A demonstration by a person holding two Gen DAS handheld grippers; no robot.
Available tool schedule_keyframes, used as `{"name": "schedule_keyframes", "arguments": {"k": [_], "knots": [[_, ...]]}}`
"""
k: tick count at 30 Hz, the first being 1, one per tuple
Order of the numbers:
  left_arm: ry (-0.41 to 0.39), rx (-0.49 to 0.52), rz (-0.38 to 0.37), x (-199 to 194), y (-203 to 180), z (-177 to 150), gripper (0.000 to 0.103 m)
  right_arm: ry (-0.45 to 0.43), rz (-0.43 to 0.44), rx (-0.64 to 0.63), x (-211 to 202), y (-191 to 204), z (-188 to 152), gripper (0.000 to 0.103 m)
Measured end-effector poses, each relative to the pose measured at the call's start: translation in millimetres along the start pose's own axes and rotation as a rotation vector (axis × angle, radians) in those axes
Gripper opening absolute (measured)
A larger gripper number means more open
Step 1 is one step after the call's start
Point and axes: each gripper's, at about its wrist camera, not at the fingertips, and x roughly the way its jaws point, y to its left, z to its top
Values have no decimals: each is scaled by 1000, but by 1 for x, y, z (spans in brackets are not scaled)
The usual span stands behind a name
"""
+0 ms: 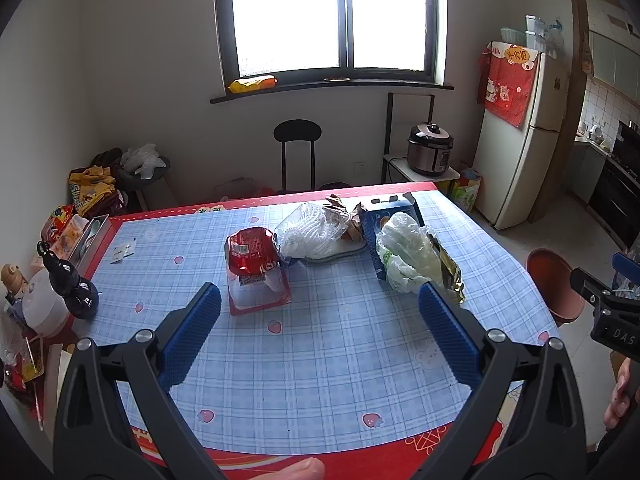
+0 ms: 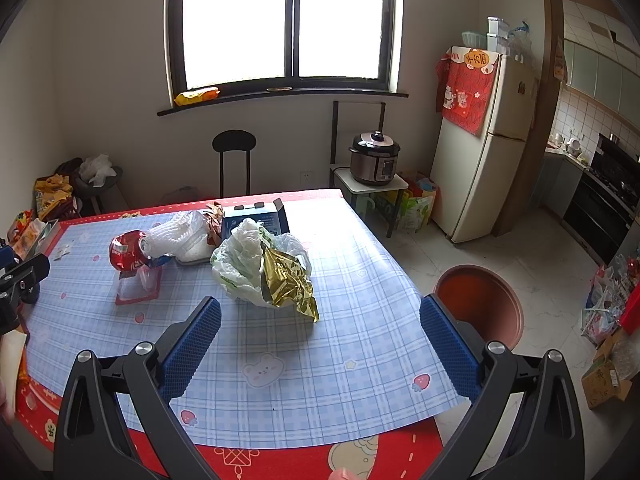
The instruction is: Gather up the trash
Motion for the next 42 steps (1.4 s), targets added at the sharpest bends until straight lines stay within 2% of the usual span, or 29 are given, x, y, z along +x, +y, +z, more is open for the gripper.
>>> {"name": "schedule_keyframes", "arguments": {"k": [13,17,22,24,26,30,35,42], "knots": [[59,-38,38,24,21,-7,98,48,12,-16,19,9,-1,98],[86,-54,30,40,47,-15,98,73,50,-10,33,19,-1,98],[165,-105,20,69,88,-30,98,92,107,-19,59,38,-9,98],[195,-137,27,82,108,-37,98,133,153,-1,74,45,-12,98],[224,-168,20,95,127,-44,98,149,156,26,85,50,-15,98],[245,-165,32,116,159,-54,98,117,133,15,95,68,-19,98],[244,-153,7,145,188,-57,98,147,93,-50,110,94,-26,98],[219,-119,-115,170,184,-56,98,179,5,-166,123,98,-28,98]]}}
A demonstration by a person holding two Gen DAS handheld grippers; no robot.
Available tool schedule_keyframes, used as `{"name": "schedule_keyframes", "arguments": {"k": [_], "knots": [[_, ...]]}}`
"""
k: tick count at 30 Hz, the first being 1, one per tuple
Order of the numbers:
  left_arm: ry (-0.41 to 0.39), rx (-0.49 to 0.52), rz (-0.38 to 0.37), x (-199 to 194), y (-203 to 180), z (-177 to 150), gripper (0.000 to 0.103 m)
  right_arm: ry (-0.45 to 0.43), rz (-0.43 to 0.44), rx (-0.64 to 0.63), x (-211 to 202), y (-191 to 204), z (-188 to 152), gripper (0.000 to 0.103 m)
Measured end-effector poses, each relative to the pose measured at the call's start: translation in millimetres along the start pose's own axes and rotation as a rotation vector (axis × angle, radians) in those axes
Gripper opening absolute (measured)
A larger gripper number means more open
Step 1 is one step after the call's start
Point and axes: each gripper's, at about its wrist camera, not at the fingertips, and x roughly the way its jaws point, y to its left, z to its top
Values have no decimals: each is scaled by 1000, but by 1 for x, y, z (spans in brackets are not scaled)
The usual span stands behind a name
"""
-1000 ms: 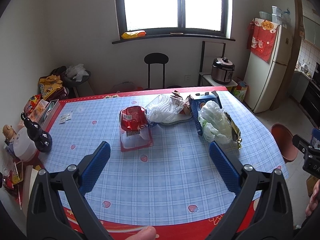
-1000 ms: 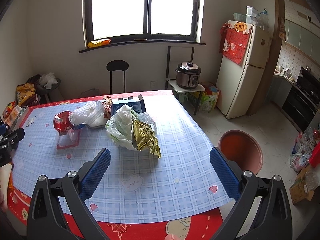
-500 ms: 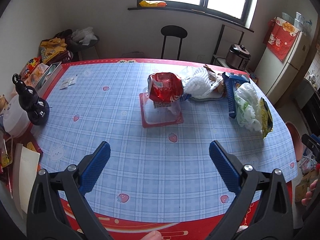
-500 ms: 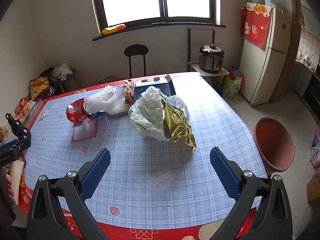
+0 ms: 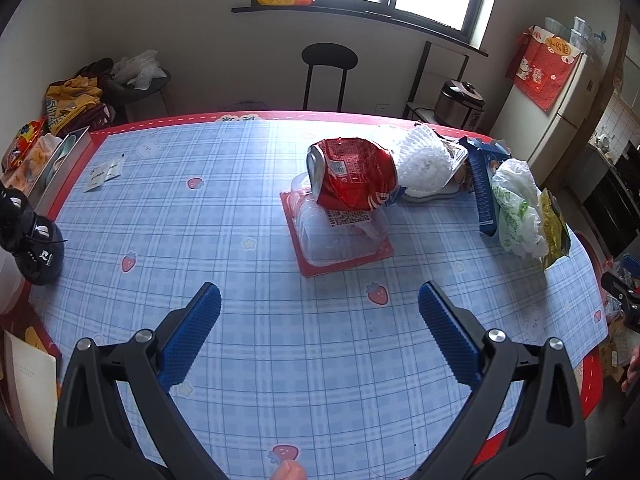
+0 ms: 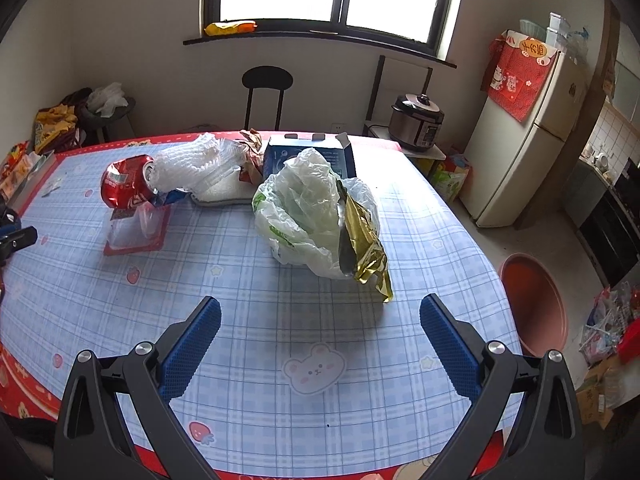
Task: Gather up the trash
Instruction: 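Grasp the gold foil bag with the right gripper, then lift the gold foil bag with the right gripper while the left gripper grasps the white plastic bag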
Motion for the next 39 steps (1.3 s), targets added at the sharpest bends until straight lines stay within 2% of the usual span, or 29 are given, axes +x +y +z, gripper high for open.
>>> {"name": "schedule_keyframes", "arguments": {"k": [4,8,13,15,17,23,25,26,28,29,34,35,36,39], "knots": [[47,23,-55,10,-18,-9,98,-21,-11,-37,7,-14,4,98],[91,-12,-68,13,-30,-17,98,-38,51,-89,23,-28,11,98],[95,-84,0,4,-41,-20,98,-34,123,-134,61,-40,18,94],[99,-102,45,1,-47,-22,98,-13,142,-144,81,-43,19,84],[100,-119,98,-2,-54,-23,98,8,156,-157,101,-44,17,80],[92,-142,188,-12,-74,-31,98,47,191,-167,139,-44,14,78],[96,-140,211,-15,-79,-33,98,42,202,-164,143,-45,15,72],[95,-135,221,-16,-82,-33,98,43,207,-163,144,-46,15,64],[94,-122,241,-16,-88,-32,98,39,218,-154,141,-51,15,62],[93,-114,249,-16,-90,-31,98,31,227,-142,138,-55,15,56],[75,-70,220,-13,-104,-22,98,20,295,-55,122,-74,11,50],[75,-62,199,-11,-107,-20,98,18,303,-48,118,-76,10,42],[76,-53,176,-10,-111,-18,97,20,294,-43,115,-78,8,31],[96,-33,113,-2,-122,-12,97,23,313,8,106,-90,3,27]]}}
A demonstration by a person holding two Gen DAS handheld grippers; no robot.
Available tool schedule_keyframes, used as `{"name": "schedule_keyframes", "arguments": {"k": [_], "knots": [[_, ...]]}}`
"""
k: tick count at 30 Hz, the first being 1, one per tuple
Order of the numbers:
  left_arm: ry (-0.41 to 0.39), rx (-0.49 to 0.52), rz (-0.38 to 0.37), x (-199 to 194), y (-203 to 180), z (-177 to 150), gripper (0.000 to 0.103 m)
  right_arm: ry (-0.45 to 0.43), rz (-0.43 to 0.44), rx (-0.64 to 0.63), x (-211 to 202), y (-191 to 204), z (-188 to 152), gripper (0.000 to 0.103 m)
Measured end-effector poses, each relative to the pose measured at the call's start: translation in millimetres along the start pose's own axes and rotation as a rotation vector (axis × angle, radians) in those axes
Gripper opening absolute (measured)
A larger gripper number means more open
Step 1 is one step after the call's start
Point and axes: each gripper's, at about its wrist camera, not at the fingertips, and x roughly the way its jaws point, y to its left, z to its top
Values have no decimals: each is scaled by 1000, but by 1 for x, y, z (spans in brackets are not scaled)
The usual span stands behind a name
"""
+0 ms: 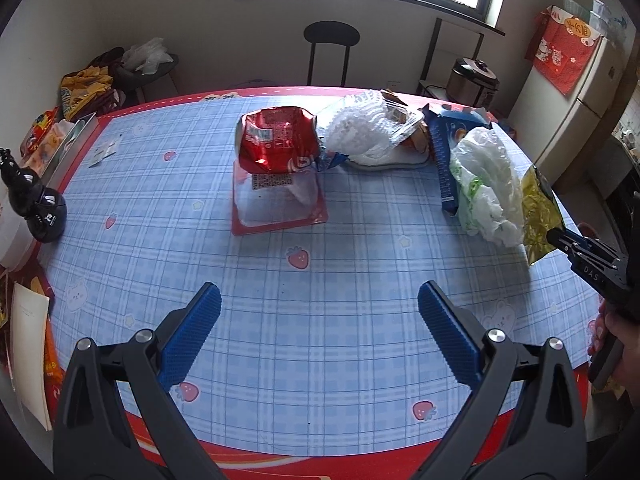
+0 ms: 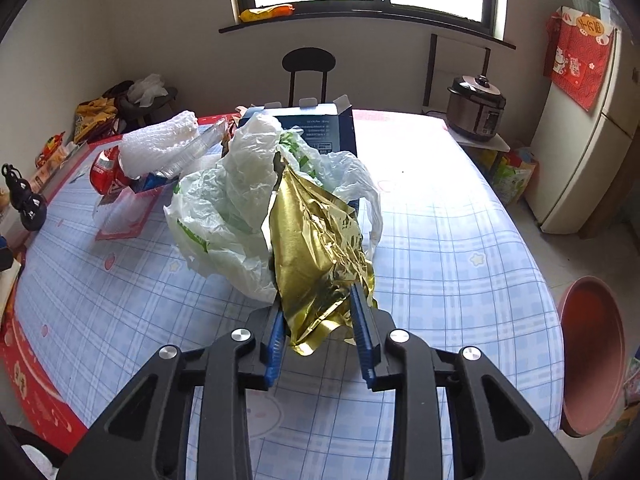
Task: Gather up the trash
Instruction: 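Lift the gold foil bag with the right gripper while the left gripper grasps the white plastic bag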
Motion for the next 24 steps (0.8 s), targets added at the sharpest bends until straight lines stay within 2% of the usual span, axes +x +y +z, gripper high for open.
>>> {"name": "schedule_keyframes", "arguments": {"k": [9,12,14,16,20,24], "knots": [[20,69,-191,25,-48,15,96,-50,3,124,-39,-18,-10,24],[37,90,-264,39,-68,23,87,-65,-7,138,-49,-23,-13,24],[63,80,-303,55,-80,27,86,-71,-6,156,-53,-27,-14,24],[108,32,-341,75,-87,29,86,-69,-8,170,-55,-31,-17,24],[229,-188,-528,120,-89,27,83,-51,-4,194,-56,-37,-24,24],[329,-417,-600,161,-88,19,83,-35,0,212,-54,-42,-30,24]]}}
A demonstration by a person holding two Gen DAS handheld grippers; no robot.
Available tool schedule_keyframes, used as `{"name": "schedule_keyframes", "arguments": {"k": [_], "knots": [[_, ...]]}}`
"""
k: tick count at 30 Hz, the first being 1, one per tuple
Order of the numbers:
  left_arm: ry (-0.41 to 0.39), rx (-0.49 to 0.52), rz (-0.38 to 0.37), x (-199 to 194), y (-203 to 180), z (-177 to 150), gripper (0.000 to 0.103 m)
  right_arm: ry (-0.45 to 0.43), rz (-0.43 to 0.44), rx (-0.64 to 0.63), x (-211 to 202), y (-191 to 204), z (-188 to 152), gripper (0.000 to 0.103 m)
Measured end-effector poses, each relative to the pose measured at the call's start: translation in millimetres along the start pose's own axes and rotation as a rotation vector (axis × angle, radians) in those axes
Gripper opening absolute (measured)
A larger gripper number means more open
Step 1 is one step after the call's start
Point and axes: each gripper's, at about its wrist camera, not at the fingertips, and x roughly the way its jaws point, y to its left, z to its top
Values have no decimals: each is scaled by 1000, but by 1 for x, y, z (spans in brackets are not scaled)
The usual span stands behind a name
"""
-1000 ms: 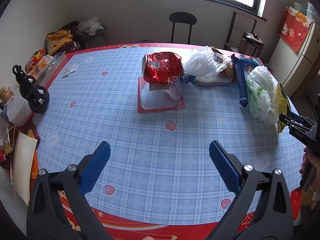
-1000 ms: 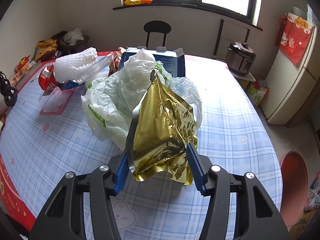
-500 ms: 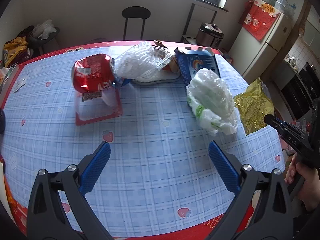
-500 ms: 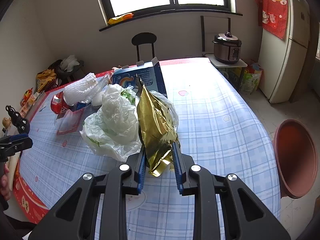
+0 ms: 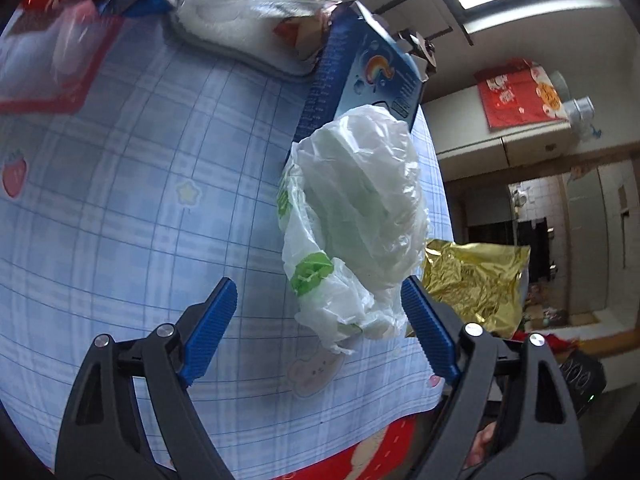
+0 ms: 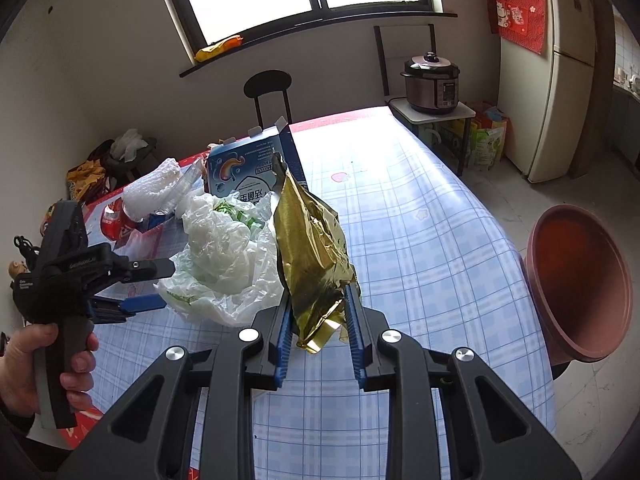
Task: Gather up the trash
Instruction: 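Lift the gold foil bag with the right gripper while the left gripper grasps the white plastic bag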
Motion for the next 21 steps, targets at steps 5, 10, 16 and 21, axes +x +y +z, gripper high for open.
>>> {"name": "schedule_keyframes", "arguments": {"k": [5,10,16,21], "knots": [[20,-104,-36,27,6,5,80,9,1,11,1,-4,-6,24],[39,-53,-15,39,-9,2,47,17,2,27,1,-4,-7,24],[11,74,77,23,-30,0,28,20,-12,26,-2,0,-8,24],[-42,180,172,-7,-39,-1,27,9,-34,36,-9,8,-7,24]]}}
